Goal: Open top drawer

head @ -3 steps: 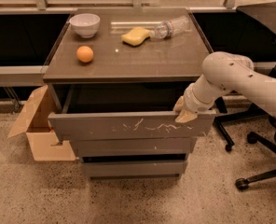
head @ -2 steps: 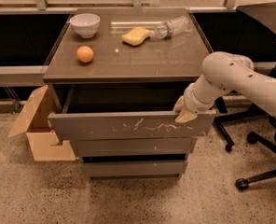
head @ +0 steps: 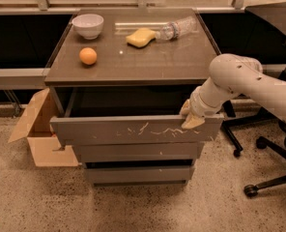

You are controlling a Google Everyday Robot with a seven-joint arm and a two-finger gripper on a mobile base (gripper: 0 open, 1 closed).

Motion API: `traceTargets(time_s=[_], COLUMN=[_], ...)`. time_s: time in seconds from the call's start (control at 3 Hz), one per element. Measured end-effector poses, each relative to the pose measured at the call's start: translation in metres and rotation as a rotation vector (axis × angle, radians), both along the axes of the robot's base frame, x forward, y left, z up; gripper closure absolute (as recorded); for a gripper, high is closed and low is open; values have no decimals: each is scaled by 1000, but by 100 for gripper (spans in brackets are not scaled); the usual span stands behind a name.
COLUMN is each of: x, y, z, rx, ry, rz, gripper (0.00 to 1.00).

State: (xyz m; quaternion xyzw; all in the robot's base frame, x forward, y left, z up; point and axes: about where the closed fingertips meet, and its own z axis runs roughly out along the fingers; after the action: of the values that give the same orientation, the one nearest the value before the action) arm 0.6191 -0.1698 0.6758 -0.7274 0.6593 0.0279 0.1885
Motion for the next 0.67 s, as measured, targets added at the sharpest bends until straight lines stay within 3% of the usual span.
traceTargets(time_s=[0.33, 0.67], x=[0, 0], y=[0, 0], z=[0, 0], rx=[0, 0], ry=[0, 0], rz=[0, 0], gripper=[0, 0])
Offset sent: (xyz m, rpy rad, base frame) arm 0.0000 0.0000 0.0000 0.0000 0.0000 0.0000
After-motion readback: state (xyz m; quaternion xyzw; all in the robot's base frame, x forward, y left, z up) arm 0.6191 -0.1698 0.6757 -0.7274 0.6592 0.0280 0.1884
